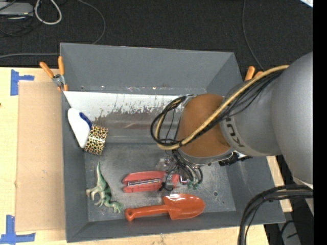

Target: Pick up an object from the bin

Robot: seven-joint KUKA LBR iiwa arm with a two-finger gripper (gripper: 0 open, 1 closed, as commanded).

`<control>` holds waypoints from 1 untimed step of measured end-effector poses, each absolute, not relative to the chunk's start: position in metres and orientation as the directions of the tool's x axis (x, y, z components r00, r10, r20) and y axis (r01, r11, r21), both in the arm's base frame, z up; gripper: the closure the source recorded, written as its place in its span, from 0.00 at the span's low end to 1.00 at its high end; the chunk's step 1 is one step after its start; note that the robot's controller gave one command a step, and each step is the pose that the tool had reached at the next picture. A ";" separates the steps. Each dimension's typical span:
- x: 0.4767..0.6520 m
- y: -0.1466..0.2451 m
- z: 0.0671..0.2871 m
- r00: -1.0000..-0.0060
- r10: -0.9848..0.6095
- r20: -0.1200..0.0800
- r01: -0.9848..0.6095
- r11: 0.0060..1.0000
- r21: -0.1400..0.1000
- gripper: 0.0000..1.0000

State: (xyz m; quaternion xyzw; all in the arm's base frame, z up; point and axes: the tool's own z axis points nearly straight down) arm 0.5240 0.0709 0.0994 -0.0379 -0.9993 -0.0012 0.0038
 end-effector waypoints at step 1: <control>0.525 0.069 0.145 -0.997 0.072 0.013 0.072 0.997 0.001 1.00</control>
Offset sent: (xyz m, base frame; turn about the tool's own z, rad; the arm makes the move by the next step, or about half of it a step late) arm -0.0219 0.0155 0.2198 0.0365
